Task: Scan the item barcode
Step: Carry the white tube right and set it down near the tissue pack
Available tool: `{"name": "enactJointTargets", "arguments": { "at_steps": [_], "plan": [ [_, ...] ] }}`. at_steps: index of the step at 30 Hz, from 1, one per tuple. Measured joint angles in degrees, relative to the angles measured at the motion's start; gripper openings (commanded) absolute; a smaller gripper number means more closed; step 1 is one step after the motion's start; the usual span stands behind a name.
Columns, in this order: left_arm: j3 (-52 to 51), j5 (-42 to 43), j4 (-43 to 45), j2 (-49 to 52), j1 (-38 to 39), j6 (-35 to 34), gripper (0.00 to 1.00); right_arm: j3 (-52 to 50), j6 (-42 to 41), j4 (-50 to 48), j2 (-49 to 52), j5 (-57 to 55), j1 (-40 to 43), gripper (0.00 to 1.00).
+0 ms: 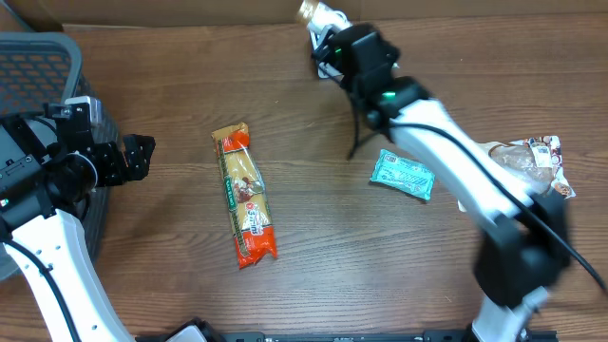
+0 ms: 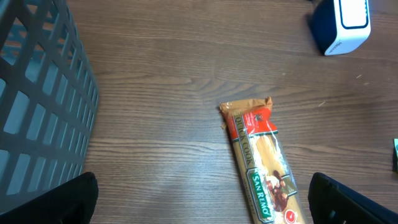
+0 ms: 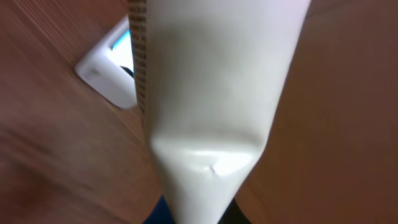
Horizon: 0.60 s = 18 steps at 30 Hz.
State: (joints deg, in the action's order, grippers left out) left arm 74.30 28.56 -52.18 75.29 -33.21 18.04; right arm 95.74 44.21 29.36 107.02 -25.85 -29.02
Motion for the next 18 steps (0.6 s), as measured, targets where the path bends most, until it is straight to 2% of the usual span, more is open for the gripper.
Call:
{"name": "enactJointTargets", "arguments": {
  "at_steps": [6,12,15,18],
  "plan": [
    [0.0,0.0,0.0,0.0,0.0,0.0,0.99,1.0,-17.2,18.0,-16.5,17.2,3.1,0.04],
    [0.0,0.0,0.0,0.0,0.0,0.0,1.0,1.2,-33.4,36.7,-20.7,24.7,12.0,0.04],
    [0.0,0.0,0.0,0.0,0.0,0.0,1.0,-1.2,-38.6,39.7,-20.0,27.9,15.9,0.04],
    [0.0,0.0,0.0,0.0,0.0,0.0,1.0,-7.1,-40.8,36.5,-17.8,34.2,16.6,0.04]
  ]
}}
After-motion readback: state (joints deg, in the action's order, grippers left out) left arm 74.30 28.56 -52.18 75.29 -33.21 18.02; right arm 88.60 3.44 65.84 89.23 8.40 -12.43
